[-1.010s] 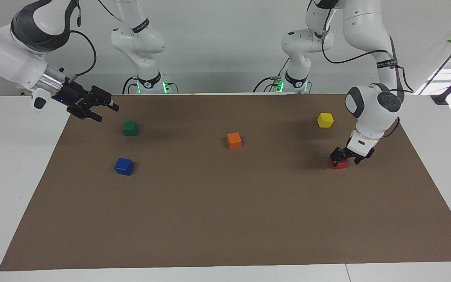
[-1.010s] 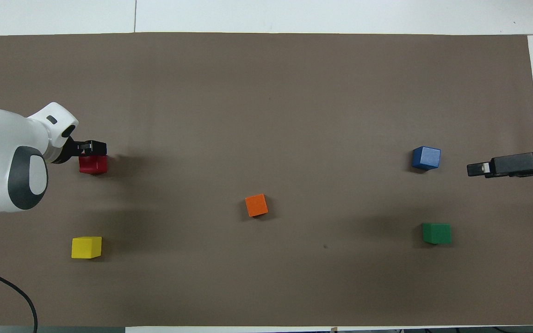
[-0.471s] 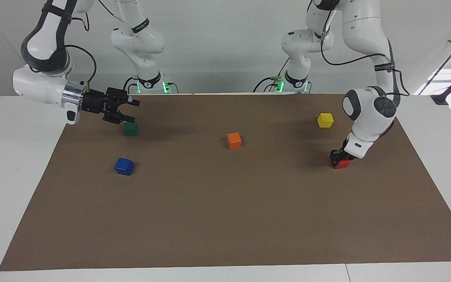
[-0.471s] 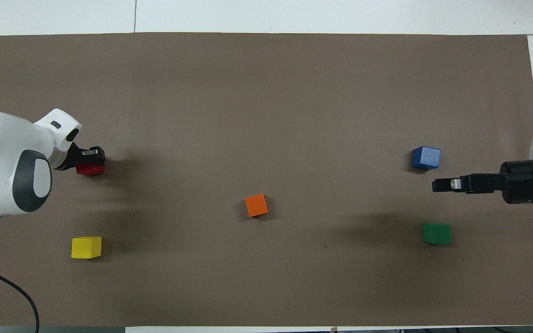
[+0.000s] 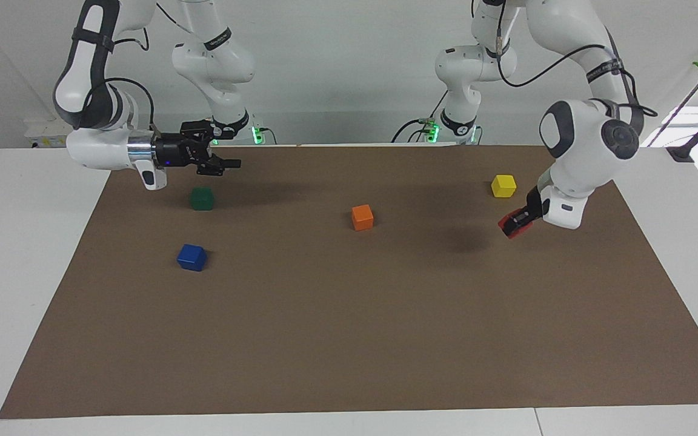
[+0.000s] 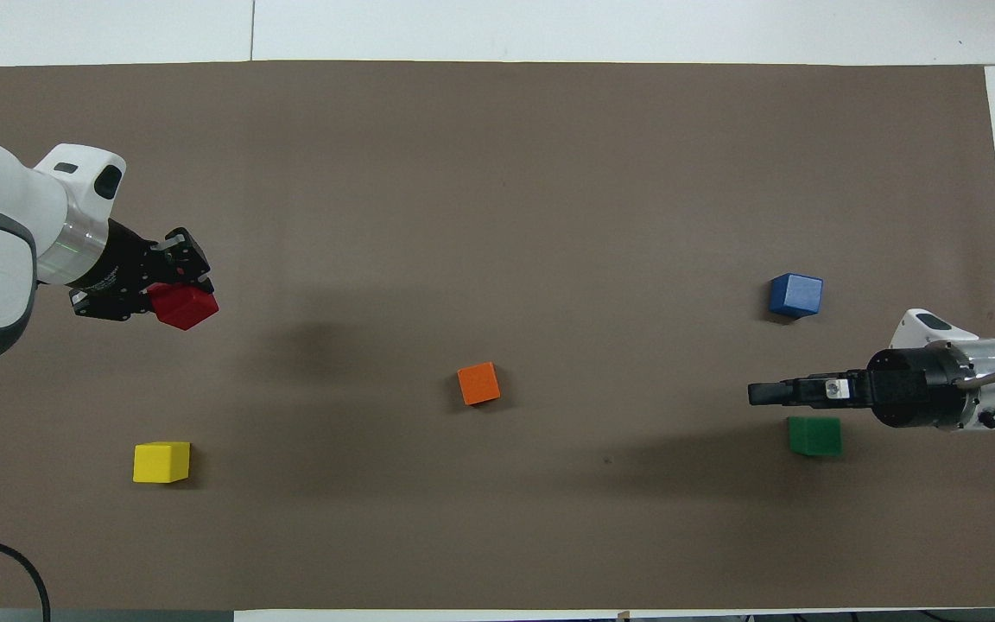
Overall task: Transfer red block to right arm and stack on blue block
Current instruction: 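Lift the red cube with the left gripper while the right gripper approaches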
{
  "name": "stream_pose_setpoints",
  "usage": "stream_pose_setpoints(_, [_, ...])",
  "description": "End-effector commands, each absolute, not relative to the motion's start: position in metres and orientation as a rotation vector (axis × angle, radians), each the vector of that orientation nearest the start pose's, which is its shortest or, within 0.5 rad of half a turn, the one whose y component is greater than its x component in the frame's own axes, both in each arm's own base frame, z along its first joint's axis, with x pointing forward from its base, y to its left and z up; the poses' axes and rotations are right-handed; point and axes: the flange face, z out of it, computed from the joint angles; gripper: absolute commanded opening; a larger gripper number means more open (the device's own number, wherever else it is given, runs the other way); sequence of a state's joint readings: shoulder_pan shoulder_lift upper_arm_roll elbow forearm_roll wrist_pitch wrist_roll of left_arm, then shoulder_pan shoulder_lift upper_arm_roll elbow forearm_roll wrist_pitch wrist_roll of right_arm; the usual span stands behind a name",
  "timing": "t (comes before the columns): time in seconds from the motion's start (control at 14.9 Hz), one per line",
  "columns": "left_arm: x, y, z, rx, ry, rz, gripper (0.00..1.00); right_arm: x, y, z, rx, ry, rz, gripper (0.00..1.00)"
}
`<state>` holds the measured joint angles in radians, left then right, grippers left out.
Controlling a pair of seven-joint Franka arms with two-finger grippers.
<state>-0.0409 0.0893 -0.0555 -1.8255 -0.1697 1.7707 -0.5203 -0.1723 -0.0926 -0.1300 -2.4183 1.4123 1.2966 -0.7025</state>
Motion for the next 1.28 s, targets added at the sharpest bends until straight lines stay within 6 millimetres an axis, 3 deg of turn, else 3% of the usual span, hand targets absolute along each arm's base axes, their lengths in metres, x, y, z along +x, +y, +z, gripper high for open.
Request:
stream_pose_setpoints(0.0, [0.523, -0.104, 0.541, -3.162, -0.989, 0.37, 0.0, 0.416, 0.027, 0.388, -1.302, 0.066, 0.07, 1.0])
stream_pose_setpoints(0.2, [0.496, -0.17, 0.572, -3.084, -1.366, 0.499, 0.0, 0.409, 0.07, 0.366, -1.102, 0.096, 0.14, 1.0])
stream_pose_setpoints(0.34, [0.481, -0.22, 0.588, -2.961, -1.618, 0.585, 0.0, 0.406, 0.094, 0.365, -1.057, 0.103, 0.156, 1.0])
stream_pose_setpoints(0.54, [0.465, -0.283, 0.599, -2.817, -1.964, 0.627, 0.0, 0.408, 0.13, 0.36, -0.982, 0.145, 0.154, 1.0])
stream_pose_setpoints(0.61, [0.459, -0.303, 0.603, -2.73, -2.111, 0.735, 0.0, 0.41, 0.142, 0.36, -0.977, 0.161, 0.149, 1.0])
stream_pose_setpoints(0.88, [0.433, -0.355, 0.612, -2.591, -2.32, 0.907, 0.0, 0.408, 0.185, 0.356, -0.932, 0.182, 0.139, 1.0])
stream_pose_setpoints(1.01, [0.426, -0.363, 0.61, -2.453, -2.441, 0.949, 0.0, 0.409, 0.195, 0.355, -0.934, 0.2, 0.133, 1.0])
stream_pose_setpoints(1.21, [0.416, -0.37, 0.606, -2.445, -2.437, 0.96, 0.0, 0.408, 0.215, 0.362, -0.892, 0.21, 0.121, 1.0])
